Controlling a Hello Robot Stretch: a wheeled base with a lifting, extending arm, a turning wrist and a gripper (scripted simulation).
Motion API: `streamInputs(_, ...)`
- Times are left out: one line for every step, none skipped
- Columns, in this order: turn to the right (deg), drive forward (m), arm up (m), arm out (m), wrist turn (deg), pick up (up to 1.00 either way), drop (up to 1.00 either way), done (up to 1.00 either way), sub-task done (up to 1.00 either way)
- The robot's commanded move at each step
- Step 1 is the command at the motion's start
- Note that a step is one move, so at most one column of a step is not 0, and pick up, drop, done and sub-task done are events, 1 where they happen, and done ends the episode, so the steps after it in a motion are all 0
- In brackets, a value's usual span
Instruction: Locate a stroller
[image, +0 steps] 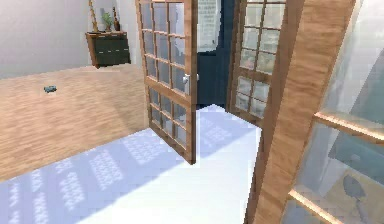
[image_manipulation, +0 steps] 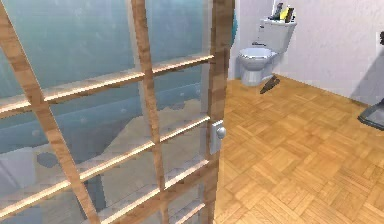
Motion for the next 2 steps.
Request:
streamInputs(-6.0, 0.0, 0.0, 0.0, 0.0, 0.0, 0.0, 0.0, 0.0)
streamInputs(0.0, 0.1, 0.0, 0.0, 0.0, 0.0, 0.0, 0.0, 0.0)
